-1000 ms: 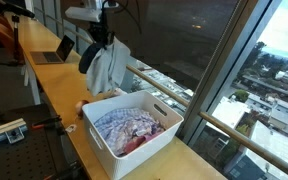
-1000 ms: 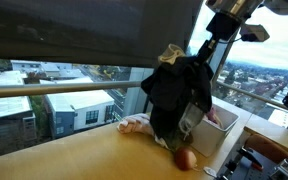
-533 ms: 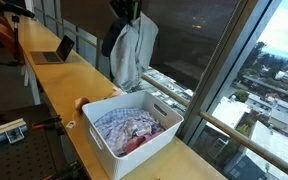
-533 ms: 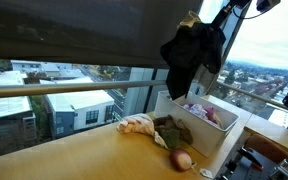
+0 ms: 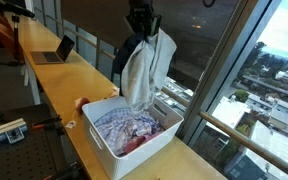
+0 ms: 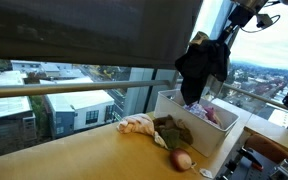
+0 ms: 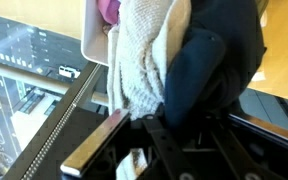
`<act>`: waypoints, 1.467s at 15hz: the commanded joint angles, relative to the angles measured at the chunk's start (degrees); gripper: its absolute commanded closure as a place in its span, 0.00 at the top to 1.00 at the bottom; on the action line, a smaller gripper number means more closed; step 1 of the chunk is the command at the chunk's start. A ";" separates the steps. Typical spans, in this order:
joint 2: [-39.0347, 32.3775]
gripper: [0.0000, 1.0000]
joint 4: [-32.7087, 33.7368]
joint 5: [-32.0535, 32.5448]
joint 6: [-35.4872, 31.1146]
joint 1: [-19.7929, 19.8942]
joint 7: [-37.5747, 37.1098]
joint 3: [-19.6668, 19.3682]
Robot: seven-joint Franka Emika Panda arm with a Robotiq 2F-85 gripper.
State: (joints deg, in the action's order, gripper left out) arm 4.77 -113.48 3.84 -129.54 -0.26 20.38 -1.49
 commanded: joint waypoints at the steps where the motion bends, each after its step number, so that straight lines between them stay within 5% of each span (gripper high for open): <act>1: -1.18 0.05 -1.86 -0.49 -1.33 1.04 0.94 -0.93; 8: -3.33 0.05 -5.77 0.56 -2.70 2.02 0.15 -0.97; 9: -3.38 0.44 -6.33 0.92 -2.83 2.00 -0.14 -0.90; 10: -3.33 0.46 -6.66 1.13 -2.90 1.92 -0.34 -0.78; 17: -0.89 0.95 -6.63 0.95 -3.34 0.41 -1.21 0.79; 22: -0.20 1.00 -6.83 1.52 -4.60 -2.93 -2.47 4.23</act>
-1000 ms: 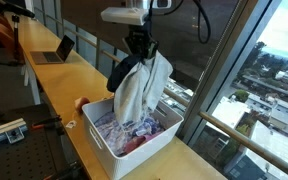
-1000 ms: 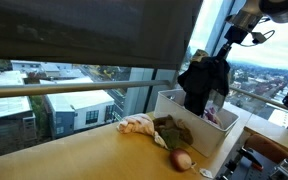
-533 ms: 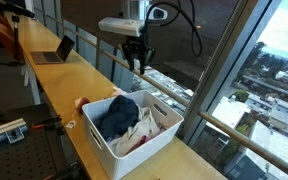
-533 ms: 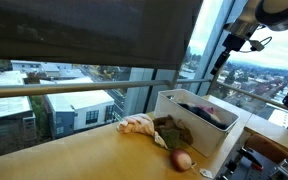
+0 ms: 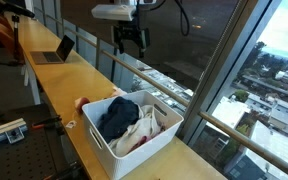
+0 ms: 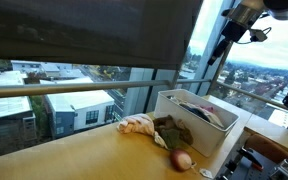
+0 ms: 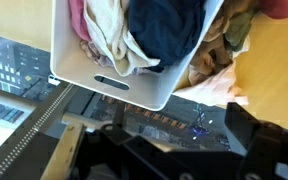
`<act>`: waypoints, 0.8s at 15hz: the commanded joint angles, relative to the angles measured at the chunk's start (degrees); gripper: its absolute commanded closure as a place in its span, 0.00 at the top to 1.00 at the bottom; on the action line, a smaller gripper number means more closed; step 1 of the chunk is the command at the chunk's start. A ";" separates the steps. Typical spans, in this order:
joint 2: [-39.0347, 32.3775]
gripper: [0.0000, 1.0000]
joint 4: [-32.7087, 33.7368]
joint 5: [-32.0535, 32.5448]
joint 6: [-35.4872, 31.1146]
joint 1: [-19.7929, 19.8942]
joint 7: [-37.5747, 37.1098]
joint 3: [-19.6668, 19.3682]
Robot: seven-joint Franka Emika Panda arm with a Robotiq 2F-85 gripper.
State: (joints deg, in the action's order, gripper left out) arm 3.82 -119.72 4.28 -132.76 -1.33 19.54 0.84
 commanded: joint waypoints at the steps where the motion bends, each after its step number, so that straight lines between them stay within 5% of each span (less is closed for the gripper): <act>1: 0.68 1.00 -0.58 1.17 -1.49 -2.66 -1.79 2.68; 12: -11.91 1.00 0.07 10.82 -9.21 -9.17 -6.31 8.85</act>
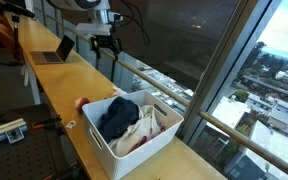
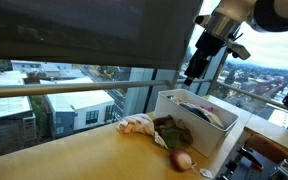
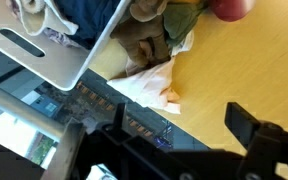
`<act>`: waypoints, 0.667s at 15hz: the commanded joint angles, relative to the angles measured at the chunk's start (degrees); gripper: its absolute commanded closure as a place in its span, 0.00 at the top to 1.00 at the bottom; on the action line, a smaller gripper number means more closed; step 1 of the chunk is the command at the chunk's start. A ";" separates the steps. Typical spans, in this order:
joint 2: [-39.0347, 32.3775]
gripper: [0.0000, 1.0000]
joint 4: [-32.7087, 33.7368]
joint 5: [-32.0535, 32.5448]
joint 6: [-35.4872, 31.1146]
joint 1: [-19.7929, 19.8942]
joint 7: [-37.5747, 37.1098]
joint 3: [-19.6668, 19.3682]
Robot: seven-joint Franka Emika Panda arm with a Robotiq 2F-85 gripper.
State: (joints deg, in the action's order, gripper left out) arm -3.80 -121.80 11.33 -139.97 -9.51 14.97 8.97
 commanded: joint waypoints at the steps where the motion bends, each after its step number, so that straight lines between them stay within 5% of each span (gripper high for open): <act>1: -6.14 1.00 3.03 4.89 -2.60 -1.46 -2.10 0.89; 10: -26.59 1.00 16.11 10.17 -6.30 -2.33 -0.04 -1.79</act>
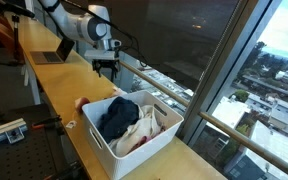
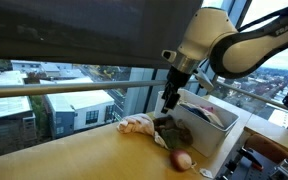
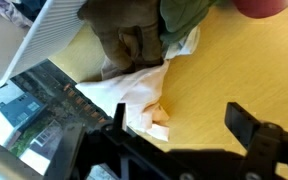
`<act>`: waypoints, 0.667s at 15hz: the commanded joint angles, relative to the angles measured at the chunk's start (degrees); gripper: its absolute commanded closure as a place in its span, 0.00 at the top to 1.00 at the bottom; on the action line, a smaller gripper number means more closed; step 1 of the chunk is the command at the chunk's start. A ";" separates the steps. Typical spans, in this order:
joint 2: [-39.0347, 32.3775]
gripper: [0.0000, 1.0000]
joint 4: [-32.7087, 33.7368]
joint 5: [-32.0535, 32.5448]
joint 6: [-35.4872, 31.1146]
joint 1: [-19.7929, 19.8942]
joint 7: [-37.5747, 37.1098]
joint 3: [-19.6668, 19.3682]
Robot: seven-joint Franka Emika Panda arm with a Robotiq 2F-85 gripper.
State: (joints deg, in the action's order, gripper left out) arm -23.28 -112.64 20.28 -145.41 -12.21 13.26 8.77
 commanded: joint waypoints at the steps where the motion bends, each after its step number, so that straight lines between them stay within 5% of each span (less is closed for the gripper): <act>1: -9.16 1.00 8.92 0.75 -0.68 0.77 2.39 -1.98; 10: -23.47 1.00 24.87 -4.52 1.44 3.31 5.45 -0.81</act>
State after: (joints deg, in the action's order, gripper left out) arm -42.53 -93.25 18.27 -145.66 -9.31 16.98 6.59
